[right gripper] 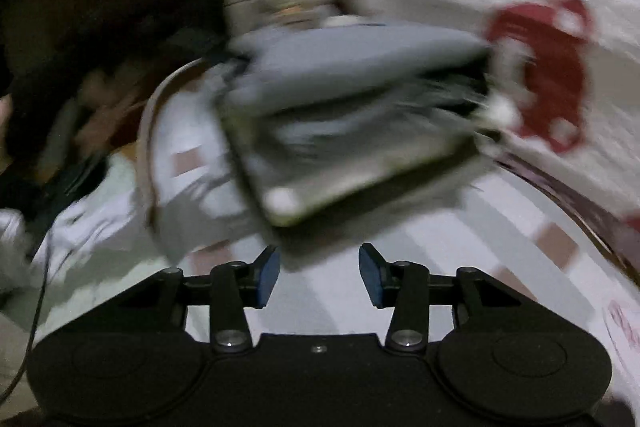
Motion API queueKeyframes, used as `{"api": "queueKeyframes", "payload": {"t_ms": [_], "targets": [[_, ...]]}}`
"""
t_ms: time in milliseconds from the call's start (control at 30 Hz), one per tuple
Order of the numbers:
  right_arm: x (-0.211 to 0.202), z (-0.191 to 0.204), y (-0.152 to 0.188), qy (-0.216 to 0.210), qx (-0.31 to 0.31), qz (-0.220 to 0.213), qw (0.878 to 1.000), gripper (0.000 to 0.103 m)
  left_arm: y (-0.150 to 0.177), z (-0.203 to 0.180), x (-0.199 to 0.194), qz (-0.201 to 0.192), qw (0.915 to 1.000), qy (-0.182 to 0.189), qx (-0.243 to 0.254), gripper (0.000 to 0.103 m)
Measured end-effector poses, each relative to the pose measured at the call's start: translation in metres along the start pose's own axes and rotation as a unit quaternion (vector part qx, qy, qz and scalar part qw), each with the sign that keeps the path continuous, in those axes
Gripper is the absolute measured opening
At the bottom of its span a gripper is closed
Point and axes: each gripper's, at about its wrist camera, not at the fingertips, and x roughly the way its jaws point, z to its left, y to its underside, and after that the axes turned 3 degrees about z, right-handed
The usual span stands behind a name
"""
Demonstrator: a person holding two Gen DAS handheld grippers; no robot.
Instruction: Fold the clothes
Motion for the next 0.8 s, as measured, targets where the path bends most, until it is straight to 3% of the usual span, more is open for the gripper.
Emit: {"api": "queueKeyframes", "payload": {"t_ms": [167,200,233,333,533,800], "targets": [[-0.035,-0.031,0.026,0.053,0.058,-0.053,0.995,0.059,0.019,-0.032,-0.027,0.025,0.9997,-0.004,0.006,0.07],[-0.041,-0.033,0.03,0.057,0.065,-0.06,0.994,0.06,0.023,-0.039,-0.032,0.03,0.9995,-0.005,0.007,0.076],[-0.046,-0.034,0.034,0.057,0.071,-0.066,0.994,0.06,0.024,-0.045,-0.037,0.04,0.9992,0.001,0.008,0.082],[-0.06,-0.035,0.044,0.057,0.086,-0.081,0.991,0.064,0.031,-0.067,-0.055,0.049,0.9979,0.027,0.033,0.082],[-0.089,-0.038,0.066,0.056,0.117,-0.113,0.985,0.07,0.048,-0.117,-0.082,0.067,0.992,0.041,0.099,0.095],[-0.13,-0.035,0.092,0.051,0.148,-0.156,0.975,0.086,0.074,-0.181,-0.112,0.096,0.9779,0.055,0.178,0.098]]}}
